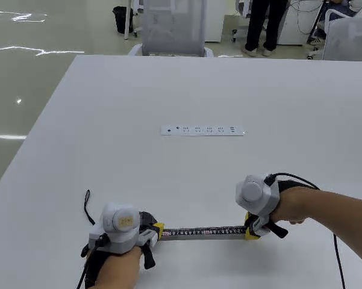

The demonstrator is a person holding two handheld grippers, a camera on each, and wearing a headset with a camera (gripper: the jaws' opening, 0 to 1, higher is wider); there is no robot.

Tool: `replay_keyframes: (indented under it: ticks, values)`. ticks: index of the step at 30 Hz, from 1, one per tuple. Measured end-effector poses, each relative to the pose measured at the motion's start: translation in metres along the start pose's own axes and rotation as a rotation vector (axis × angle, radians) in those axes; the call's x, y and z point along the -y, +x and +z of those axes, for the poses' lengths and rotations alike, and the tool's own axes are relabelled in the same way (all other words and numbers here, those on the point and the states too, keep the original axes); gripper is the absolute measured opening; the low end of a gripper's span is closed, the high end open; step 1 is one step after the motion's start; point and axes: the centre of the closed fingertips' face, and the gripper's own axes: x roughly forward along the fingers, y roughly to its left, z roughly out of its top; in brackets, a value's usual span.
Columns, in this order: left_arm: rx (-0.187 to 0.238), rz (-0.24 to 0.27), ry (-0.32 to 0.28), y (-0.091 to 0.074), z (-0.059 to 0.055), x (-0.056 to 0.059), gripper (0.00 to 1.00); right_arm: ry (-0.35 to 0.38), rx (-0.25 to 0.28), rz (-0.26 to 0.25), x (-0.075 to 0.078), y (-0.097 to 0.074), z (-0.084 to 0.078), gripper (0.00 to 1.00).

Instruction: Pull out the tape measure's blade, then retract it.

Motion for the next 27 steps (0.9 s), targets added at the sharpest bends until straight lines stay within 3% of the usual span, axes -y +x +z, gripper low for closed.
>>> replay_keyframes:
  ticks: [27]
  values:
    - [0.004,0.0,-0.003,-0.001,0.0,0.001,0.62,0.01,0.005,0.0,-0.002,0.002,0.011,0.14]
